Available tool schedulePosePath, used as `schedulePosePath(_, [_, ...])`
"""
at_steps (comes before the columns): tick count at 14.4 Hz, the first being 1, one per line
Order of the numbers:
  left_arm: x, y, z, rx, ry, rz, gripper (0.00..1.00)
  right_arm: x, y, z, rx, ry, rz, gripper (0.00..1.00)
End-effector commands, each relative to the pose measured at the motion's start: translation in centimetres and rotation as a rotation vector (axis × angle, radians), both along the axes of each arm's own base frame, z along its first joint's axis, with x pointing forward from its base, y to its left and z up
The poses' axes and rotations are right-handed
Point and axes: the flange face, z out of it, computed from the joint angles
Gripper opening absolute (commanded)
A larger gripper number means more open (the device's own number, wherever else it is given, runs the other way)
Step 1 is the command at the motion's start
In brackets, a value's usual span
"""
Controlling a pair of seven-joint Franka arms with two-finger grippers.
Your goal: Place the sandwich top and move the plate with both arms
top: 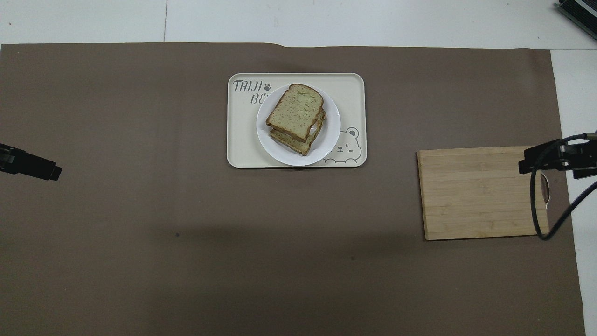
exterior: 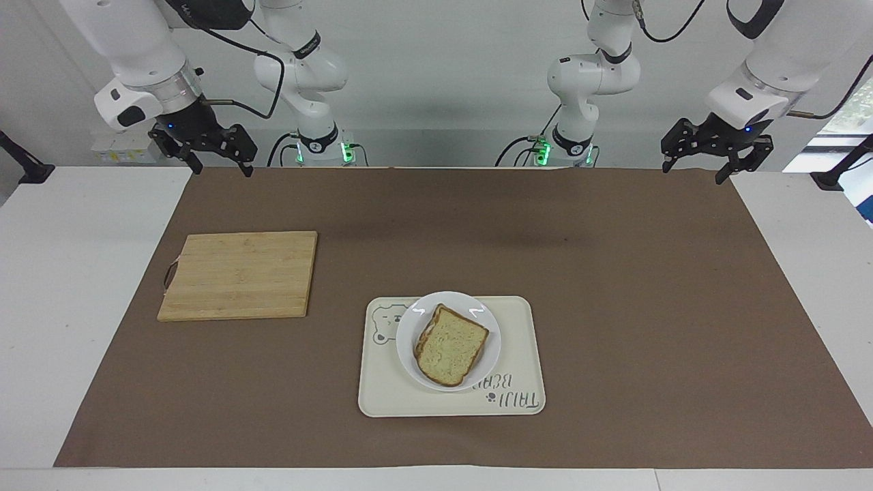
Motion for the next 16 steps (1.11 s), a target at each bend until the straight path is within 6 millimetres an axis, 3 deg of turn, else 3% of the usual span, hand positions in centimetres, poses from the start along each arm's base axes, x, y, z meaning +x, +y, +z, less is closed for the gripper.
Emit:
schedulePosePath(1, [-0.8, 0.3, -0.3, 0.018, 0.02, 0.02, 1.0, 0.3, 0.0, 0.3, 0.022, 0.0, 0.016, 1.0])
schedulePosePath(4, [-0.8, 0.3, -0.4, 0.026, 0.006, 0.103, 1.0, 0.3, 0.0, 0.2, 0.022, 0.001, 0.016, 1.0])
schedulePosePath(16, [-1.4, 0.9, 1.5, 0.024, -0.032, 0.131, 1.0, 0.3, 0.0, 0.3, 0.022, 0.0, 0.016, 1.0])
